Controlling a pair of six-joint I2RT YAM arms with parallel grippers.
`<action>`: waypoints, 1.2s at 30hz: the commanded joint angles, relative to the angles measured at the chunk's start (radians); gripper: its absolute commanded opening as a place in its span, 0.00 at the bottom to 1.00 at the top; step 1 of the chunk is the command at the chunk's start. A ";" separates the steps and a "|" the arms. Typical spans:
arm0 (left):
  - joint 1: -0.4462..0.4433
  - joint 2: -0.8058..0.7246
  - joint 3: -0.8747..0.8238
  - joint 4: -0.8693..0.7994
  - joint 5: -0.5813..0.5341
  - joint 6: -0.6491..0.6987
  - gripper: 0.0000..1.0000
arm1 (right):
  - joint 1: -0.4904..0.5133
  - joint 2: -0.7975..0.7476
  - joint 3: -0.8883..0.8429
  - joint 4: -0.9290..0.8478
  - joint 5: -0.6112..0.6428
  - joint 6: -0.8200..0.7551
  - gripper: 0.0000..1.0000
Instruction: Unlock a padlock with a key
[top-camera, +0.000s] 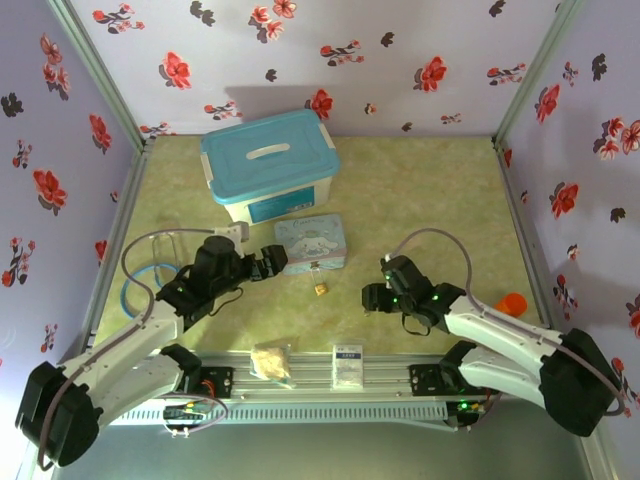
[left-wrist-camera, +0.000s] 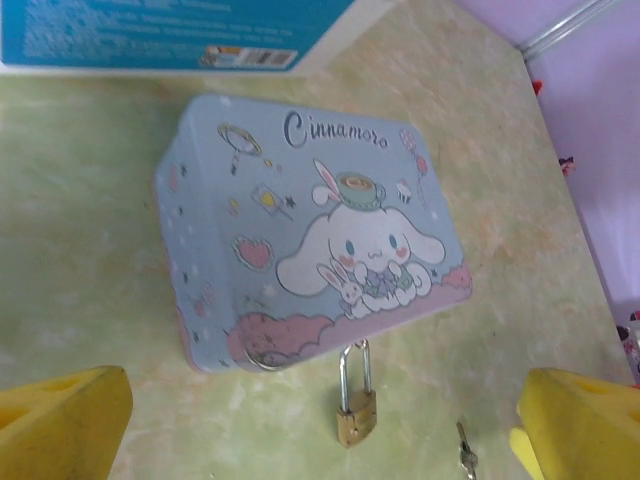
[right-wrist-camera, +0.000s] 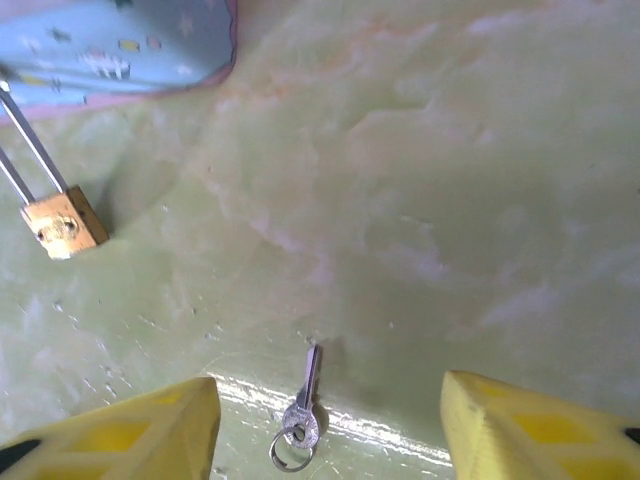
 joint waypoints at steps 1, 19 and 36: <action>-0.042 0.029 0.003 0.046 0.008 -0.062 1.00 | 0.043 0.027 -0.021 0.041 0.040 0.061 0.52; -0.189 0.168 0.031 0.140 -0.040 -0.085 1.00 | 0.228 0.207 0.004 0.050 0.185 0.149 0.42; -0.192 0.169 -0.008 0.178 -0.073 -0.143 1.00 | 0.317 0.221 0.008 -0.033 0.185 0.213 0.18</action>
